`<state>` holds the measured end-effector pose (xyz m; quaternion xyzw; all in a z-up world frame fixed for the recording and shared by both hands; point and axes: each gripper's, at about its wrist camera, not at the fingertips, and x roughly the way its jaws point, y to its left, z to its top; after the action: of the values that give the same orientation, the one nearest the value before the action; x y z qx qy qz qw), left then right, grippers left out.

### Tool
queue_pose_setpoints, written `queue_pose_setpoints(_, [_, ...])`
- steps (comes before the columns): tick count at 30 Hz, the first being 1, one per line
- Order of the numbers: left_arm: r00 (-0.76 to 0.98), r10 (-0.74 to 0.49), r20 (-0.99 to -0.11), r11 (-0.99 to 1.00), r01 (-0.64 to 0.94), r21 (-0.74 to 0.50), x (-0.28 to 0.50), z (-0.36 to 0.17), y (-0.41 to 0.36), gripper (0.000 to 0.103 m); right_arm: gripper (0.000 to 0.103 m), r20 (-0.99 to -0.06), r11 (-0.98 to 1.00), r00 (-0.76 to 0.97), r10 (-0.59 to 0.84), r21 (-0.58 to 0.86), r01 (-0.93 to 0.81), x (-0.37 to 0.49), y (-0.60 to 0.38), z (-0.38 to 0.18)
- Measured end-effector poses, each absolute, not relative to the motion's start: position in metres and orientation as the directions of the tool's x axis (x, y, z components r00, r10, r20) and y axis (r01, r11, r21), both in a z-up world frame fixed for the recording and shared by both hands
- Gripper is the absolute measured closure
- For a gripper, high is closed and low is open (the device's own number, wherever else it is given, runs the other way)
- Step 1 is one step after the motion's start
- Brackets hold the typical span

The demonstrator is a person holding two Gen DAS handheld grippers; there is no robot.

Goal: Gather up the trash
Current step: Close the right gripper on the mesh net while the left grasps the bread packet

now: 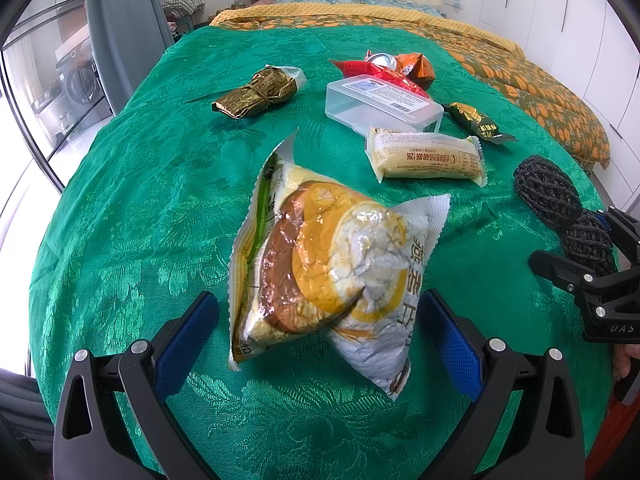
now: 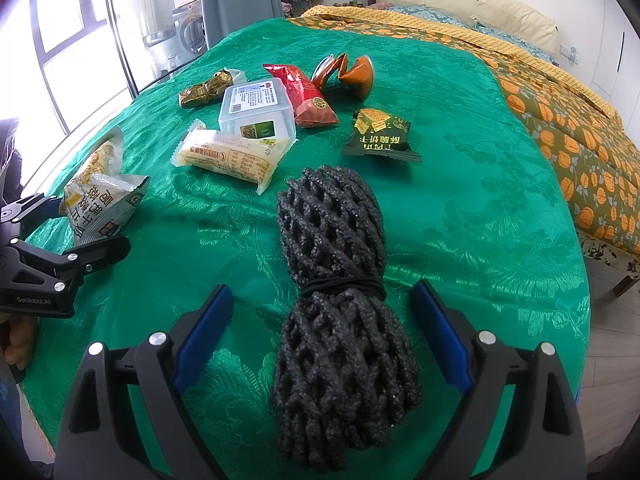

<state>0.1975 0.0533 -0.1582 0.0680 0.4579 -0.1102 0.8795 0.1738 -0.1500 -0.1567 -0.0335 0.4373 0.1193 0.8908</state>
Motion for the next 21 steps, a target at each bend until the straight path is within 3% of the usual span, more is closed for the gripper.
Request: queue_pose_setpoints(21, [0.540, -0.176, -0.823, 0.957, 0.288, -0.016, 0.1974, -0.1557, 0.0581, 0.004, 0.014, -0.787, 0.963, 0.574, 0.228, 0.094, -0.254, 0.1752, -0.1561, -0.1546])
